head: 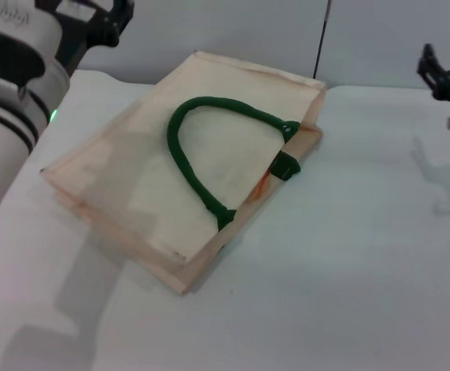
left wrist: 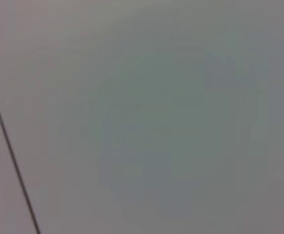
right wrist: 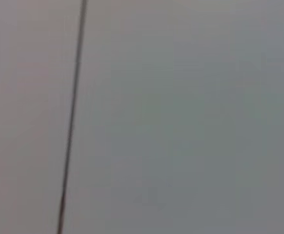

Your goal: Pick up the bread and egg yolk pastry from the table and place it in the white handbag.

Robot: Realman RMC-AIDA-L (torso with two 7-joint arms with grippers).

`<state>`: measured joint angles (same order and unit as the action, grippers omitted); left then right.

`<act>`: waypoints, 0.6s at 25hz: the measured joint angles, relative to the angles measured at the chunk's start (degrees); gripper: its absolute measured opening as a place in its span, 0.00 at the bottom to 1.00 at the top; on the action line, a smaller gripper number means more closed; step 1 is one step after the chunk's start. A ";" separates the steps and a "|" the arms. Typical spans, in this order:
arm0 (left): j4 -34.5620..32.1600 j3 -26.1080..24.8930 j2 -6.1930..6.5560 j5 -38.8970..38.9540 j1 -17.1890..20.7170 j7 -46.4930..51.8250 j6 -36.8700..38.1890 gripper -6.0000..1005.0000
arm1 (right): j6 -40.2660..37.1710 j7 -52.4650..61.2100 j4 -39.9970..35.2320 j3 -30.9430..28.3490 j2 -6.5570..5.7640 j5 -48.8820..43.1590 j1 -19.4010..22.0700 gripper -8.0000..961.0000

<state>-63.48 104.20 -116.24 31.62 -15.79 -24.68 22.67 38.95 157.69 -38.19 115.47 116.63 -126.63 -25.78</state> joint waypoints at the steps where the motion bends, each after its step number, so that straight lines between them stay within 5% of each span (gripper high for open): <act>1: 1.95 0.29 -0.02 0.01 -0.29 0.46 1.65 0.68 | 4.96 1.69 1.69 2.33 0.01 1.17 0.18 0.87; 6: 11.46 1.61 -0.13 0.02 -3.02 4.94 9.03 0.68 | 17.15 3.59 9.00 9.55 0.26 8.16 -1.14 0.87; 15: 23.83 3.79 -0.27 0.11 -6.16 8.76 20.28 0.68 | 10.13 3.45 16.09 12.03 0.27 12.81 -6.50 0.87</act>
<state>-39.65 107.99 -116.51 31.73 -21.95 -15.92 42.94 49.08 161.14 -22.10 127.50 116.89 -113.81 -32.28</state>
